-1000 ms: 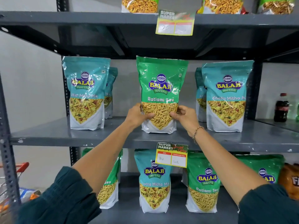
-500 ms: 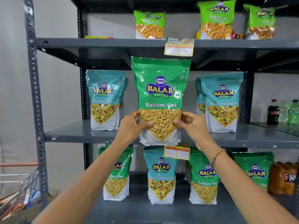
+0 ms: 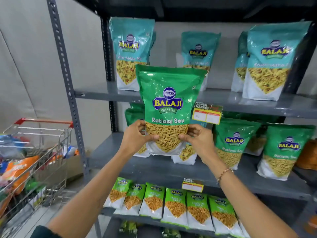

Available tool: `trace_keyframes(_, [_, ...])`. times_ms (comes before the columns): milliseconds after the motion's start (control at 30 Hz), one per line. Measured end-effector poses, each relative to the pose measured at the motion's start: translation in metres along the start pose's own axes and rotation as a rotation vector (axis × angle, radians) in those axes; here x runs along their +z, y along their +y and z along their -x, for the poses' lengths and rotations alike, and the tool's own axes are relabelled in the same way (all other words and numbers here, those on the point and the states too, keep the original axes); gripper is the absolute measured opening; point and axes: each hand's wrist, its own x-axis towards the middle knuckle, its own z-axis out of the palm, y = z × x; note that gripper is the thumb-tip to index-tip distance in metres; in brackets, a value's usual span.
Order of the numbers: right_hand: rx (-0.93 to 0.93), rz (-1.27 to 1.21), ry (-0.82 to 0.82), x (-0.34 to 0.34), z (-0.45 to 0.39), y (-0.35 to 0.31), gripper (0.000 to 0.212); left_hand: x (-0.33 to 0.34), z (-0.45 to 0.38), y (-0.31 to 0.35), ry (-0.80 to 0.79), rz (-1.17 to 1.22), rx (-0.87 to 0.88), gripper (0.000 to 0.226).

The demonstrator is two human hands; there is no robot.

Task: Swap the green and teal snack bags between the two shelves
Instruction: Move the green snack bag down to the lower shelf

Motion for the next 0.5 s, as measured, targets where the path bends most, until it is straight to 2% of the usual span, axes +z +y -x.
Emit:
trace_keyframes(200, [0.167,0.009,-0.034,0.031,0.012,0.078,0.033,0.003,-0.003,-0.072,-0.036,-0.121,-0.169,0.076])
trace_keyframes(500, [0.281,0.091,-0.088,0.067,-0.013,0.161,0.037,0.027,-0.041,-0.149,-0.072,-0.242,-0.341,0.067])
